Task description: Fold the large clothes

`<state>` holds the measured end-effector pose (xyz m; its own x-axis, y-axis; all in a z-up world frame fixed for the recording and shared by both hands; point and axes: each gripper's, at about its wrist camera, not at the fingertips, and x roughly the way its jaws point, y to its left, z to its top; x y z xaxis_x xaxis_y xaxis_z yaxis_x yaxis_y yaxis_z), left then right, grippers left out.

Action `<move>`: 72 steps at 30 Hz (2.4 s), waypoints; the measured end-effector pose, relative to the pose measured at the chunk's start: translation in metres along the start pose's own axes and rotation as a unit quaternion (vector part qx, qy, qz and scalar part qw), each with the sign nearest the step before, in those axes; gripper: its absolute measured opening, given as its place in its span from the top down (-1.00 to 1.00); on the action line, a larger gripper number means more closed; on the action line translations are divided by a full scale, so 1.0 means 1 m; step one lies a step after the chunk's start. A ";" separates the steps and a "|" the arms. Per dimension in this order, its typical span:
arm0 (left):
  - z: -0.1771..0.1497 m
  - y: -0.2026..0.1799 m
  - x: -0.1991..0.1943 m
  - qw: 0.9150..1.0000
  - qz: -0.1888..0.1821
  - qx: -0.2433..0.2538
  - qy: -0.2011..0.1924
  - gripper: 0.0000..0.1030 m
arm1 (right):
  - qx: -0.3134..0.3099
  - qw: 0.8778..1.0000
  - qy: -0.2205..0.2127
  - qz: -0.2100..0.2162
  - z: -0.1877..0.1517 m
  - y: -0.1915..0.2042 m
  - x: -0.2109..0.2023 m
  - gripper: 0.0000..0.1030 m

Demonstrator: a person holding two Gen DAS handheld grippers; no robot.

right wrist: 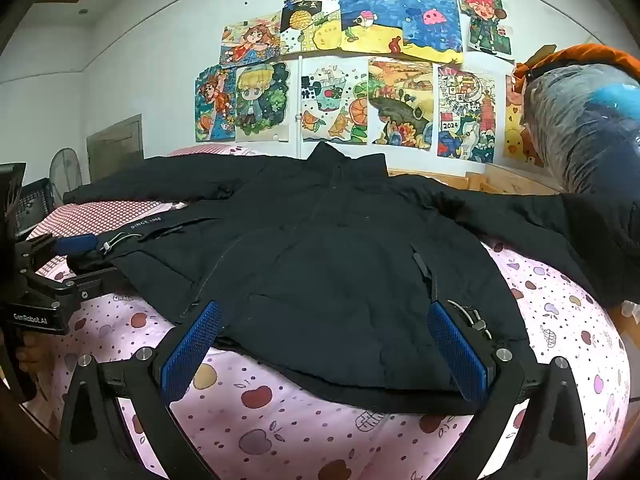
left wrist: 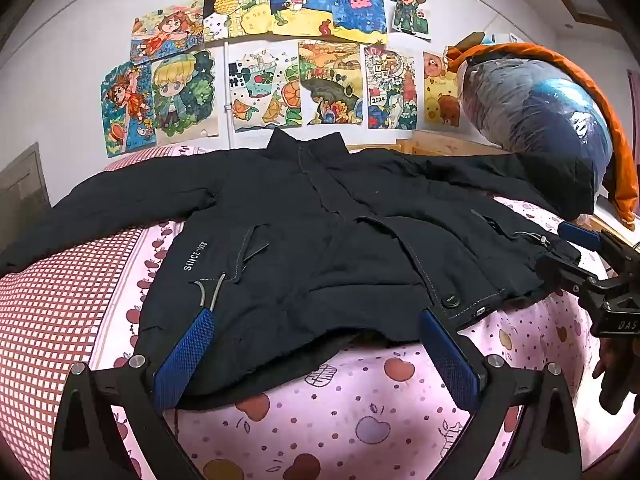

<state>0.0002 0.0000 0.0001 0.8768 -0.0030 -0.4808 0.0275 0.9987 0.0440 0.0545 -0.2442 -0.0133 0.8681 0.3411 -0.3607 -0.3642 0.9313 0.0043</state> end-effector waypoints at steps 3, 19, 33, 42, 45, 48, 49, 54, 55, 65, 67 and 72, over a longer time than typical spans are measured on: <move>0.001 -0.001 0.000 1.000 0.000 0.003 -0.004 -1.00 | 0.001 1.000 0.000 -0.001 0.000 0.000 0.000 -0.98; -0.003 0.009 -0.005 1.000 0.003 0.000 -0.009 -1.00 | 0.004 1.000 0.004 0.001 -0.006 -0.006 0.004 -0.98; -0.003 0.014 -0.005 1.000 0.002 -0.001 -0.009 -1.00 | 0.007 1.000 0.005 -0.004 -0.008 -0.010 0.007 -0.98; -0.003 0.010 -0.003 1.000 0.004 0.001 -0.008 -1.00 | 0.009 1.000 0.006 -0.004 -0.009 -0.011 0.007 -0.98; -0.003 0.010 -0.003 1.000 0.004 0.001 -0.008 -1.00 | 0.009 1.000 0.006 -0.004 -0.009 -0.012 0.007 -0.98; -0.003 0.010 -0.003 1.000 0.004 0.001 -0.008 -1.00 | 0.010 1.000 0.006 -0.004 -0.009 -0.012 0.008 -0.98; -0.003 0.011 -0.003 1.000 0.004 0.000 -0.008 -1.00 | 0.010 1.000 0.006 -0.005 -0.010 -0.013 0.008 -0.98; -0.004 0.011 -0.003 1.000 0.005 0.000 -0.008 -1.00 | 0.013 1.000 0.007 -0.006 -0.013 -0.015 0.009 -0.98; -0.004 0.011 -0.003 1.000 0.006 0.000 -0.008 -1.00 | 0.014 1.000 0.007 -0.007 -0.012 -0.015 0.010 -0.98; -0.004 0.011 -0.003 1.000 0.006 0.001 -0.008 -1.00 | 0.016 1.000 0.008 -0.007 -0.013 -0.015 0.010 -0.98; -0.004 0.011 -0.003 1.000 0.006 0.001 -0.008 -1.00 | 0.016 1.000 0.008 -0.007 -0.013 -0.015 0.010 -0.98; -0.004 0.011 -0.003 1.000 0.006 0.001 -0.008 -1.00 | 0.017 1.000 0.009 -0.007 -0.013 -0.016 0.011 -0.98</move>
<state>-0.0035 0.0111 -0.0013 0.8848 0.0084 -0.4659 0.0181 0.9985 0.0524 0.0650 -0.2571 -0.0294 0.8668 0.3259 -0.3775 -0.3399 0.9399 0.0310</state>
